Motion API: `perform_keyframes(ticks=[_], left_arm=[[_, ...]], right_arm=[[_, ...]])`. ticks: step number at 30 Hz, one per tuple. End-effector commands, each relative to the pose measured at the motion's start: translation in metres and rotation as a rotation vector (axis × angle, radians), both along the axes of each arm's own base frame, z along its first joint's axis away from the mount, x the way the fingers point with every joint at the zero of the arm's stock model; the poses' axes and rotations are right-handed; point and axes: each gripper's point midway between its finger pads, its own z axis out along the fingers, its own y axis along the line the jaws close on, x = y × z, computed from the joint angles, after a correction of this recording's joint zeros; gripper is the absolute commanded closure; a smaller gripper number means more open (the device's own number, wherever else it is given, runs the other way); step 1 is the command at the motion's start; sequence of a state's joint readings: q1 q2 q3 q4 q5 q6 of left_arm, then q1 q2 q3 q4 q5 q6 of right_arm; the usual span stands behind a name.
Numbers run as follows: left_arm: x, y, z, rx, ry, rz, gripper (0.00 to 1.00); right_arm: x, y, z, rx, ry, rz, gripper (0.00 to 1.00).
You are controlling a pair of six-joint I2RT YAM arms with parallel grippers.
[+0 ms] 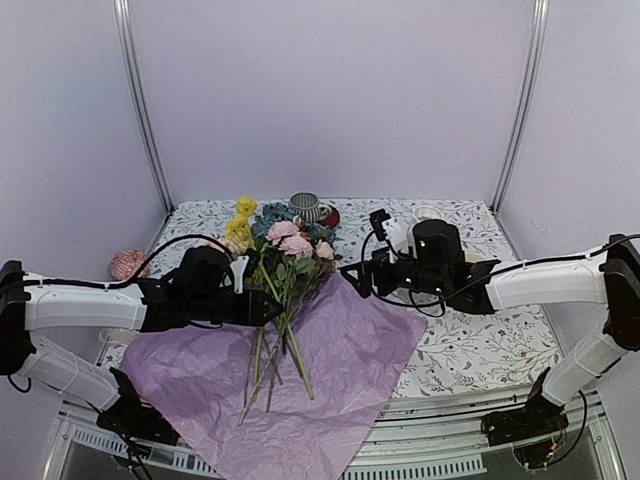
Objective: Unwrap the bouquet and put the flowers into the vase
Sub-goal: Pick up the fake flower from the flattened wrapping paper.
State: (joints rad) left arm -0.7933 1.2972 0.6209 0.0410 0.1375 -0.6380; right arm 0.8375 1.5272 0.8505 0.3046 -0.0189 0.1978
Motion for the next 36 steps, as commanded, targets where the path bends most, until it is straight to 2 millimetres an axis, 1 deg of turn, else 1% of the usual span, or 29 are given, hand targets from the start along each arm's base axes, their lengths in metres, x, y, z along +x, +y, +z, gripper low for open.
perform_keyframes(ticks=[1, 4, 11, 13, 19, 26, 31, 36], left_arm=[[-0.005, -0.001, 0.008, -0.019, -0.043, 0.03, 0.55], [-0.008, 0.001, 0.01, -0.014, -0.052, 0.03, 0.59], [-0.015, 0.007, 0.013, 0.028, -0.068, 0.02, 0.65], [-0.017, 0.008, 0.013, 0.03, -0.067, 0.017, 0.65], [-0.021, 0.008, 0.004, 0.047, -0.042, 0.013, 0.64], [-0.02, 0.003, -0.003, 0.078, -0.036, 0.001, 0.65], [-0.019, 0.002, -0.011, 0.111, -0.018, 0.003, 0.66], [-0.019, 0.004, -0.013, 0.12, -0.019, 0.007, 0.65]], right_arm=[[-0.002, -0.009, -0.009, 0.018, -0.084, -0.019, 0.01], [-0.005, -0.017, -0.018, 0.037, -0.104, -0.04, 0.01], [-0.004, -0.01, -0.019, 0.047, -0.101, -0.018, 0.01], [-0.003, -0.008, -0.022, 0.041, -0.095, -0.015, 0.01], [-0.004, -0.006, -0.022, 0.046, -0.089, -0.003, 0.01], [-0.003, -0.006, -0.022, 0.04, -0.089, -0.008, 0.01], [-0.003, -0.006, -0.022, 0.038, -0.089, -0.006, 0.01], [-0.003, -0.007, -0.021, 0.042, -0.092, -0.013, 0.01]])
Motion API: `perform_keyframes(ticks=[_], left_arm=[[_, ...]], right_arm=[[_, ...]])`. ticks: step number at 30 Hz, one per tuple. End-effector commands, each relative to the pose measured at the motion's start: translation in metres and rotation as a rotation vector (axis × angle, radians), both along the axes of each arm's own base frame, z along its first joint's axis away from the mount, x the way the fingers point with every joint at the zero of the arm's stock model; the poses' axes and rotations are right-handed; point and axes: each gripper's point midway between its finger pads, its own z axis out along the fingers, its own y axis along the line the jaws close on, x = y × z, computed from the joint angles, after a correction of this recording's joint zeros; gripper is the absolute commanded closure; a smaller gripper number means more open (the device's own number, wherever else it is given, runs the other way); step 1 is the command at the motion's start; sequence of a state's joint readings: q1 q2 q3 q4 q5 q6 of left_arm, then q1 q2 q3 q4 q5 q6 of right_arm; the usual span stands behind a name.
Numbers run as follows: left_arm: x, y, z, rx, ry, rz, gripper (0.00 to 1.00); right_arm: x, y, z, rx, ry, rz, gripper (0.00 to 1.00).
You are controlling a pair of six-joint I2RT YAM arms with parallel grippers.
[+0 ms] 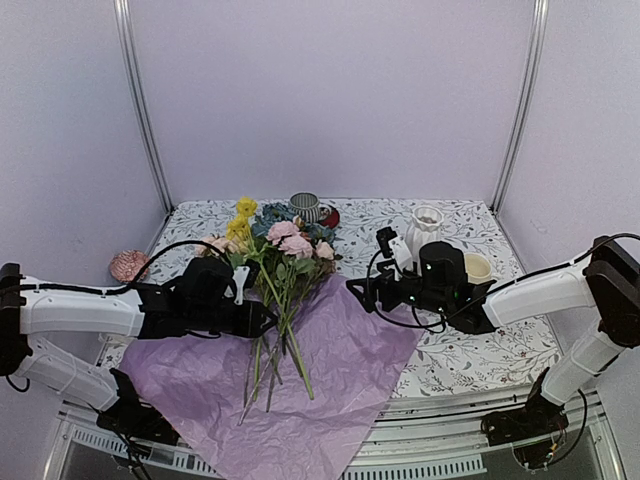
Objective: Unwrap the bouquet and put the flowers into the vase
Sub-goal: Pick up the fake flower from the flattened wrapping paper.
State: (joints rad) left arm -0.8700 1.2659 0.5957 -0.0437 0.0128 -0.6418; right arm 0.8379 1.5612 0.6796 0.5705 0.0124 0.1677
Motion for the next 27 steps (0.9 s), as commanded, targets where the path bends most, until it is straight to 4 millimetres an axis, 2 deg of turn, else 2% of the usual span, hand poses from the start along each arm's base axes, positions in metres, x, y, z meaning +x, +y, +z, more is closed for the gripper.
perform_keyframes(ticks=[1, 9, 14, 27], left_arm=[[-0.001, -0.005, 0.003, 0.014, -0.014, -0.016, 0.65], [0.0, -0.003, -0.007, 0.058, 0.006, -0.003, 0.67], [-0.001, -0.008, -0.009, 0.058, 0.021, -0.024, 0.74], [-0.004, -0.016, -0.028, 0.092, 0.071, -0.054, 0.73]], right_arm=[[0.002, 0.005, 0.01, 0.023, -0.023, 0.005, 0.01], [0.002, 0.005, 0.008, 0.02, -0.021, 0.003, 0.01], [0.002, 0.005, 0.009, 0.019, -0.023, 0.0, 0.01], [0.004, 0.004, 0.009, 0.012, -0.026, -0.003, 0.01]])
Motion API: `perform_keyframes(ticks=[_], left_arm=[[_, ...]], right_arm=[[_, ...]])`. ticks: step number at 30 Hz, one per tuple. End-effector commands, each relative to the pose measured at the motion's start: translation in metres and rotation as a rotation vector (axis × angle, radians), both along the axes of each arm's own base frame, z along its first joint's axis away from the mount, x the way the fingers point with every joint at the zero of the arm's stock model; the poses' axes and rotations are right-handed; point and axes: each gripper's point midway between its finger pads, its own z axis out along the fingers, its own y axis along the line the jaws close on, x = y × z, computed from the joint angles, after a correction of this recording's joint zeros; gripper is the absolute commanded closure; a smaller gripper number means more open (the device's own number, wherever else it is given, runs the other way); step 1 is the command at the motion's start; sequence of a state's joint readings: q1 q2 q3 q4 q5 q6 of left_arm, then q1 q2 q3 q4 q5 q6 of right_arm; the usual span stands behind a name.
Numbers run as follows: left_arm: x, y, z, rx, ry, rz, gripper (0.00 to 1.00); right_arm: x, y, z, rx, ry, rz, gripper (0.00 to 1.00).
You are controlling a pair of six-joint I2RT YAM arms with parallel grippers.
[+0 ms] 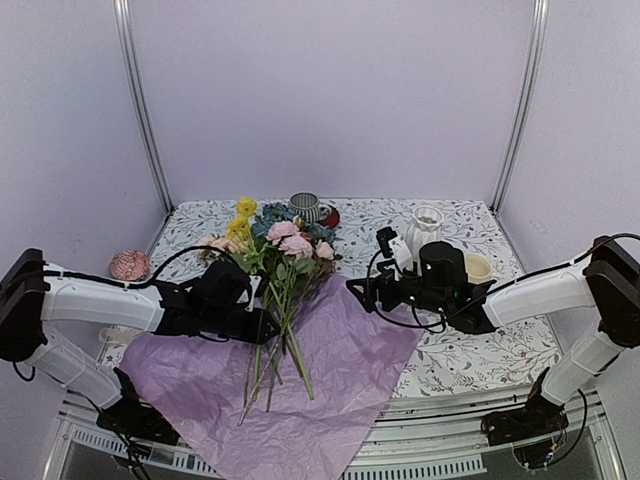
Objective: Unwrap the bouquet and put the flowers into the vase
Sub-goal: Pick up the fake flower from the flattened wrapping paper.
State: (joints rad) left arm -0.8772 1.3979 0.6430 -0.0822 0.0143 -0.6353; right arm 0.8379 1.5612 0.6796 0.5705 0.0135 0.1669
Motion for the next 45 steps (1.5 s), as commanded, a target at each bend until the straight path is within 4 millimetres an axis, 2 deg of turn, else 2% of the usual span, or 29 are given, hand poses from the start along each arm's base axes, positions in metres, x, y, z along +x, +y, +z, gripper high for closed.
perform_keyframes(ticks=[1, 10, 18, 23, 26, 30, 37, 40, 43, 45], left_arm=[[-0.005, -0.013, 0.003, -0.006, 0.003, -0.044, 0.73], [-0.014, -0.021, 0.0, -0.017, 0.037, -0.083, 0.74], [-0.023, -0.019, -0.011, 0.022, 0.076, -0.081, 0.8], [-0.023, -0.011, -0.018, 0.071, 0.095, -0.052, 0.8], [-0.026, -0.015, -0.017, 0.067, 0.101, -0.066, 0.91], [-0.022, -0.016, 0.001, 0.057, 0.057, -0.051, 1.0], [-0.015, -0.005, 0.06, -0.041, -0.076, 0.024, 1.0], [-0.015, 0.0, 0.079, -0.087, -0.119, 0.037, 1.0], [-0.016, 0.002, 0.092, -0.133, -0.153, 0.032, 1.0], [-0.019, -0.004, 0.111, -0.218, -0.205, 0.0, 1.0]], right_arm=[[0.003, 0.004, 0.008, 0.011, -0.025, -0.002, 0.01], [0.006, 0.005, 0.005, -0.004, -0.015, -0.011, 0.01], [0.007, 0.005, 0.004, -0.008, -0.012, -0.014, 0.01], [0.007, 0.005, 0.004, -0.011, -0.013, -0.015, 0.01], [0.007, 0.005, 0.005, -0.008, -0.014, -0.015, 0.01], [0.007, 0.005, 0.005, -0.01, -0.015, -0.017, 0.01], [0.007, 0.004, 0.006, -0.008, -0.015, -0.018, 0.01], [0.006, 0.002, 0.006, -0.008, -0.017, -0.02, 0.01], [0.003, 0.003, 0.012, 0.01, -0.017, -0.007, 0.01], [-0.007, 0.007, 0.028, 0.059, -0.013, 0.042, 0.01]])
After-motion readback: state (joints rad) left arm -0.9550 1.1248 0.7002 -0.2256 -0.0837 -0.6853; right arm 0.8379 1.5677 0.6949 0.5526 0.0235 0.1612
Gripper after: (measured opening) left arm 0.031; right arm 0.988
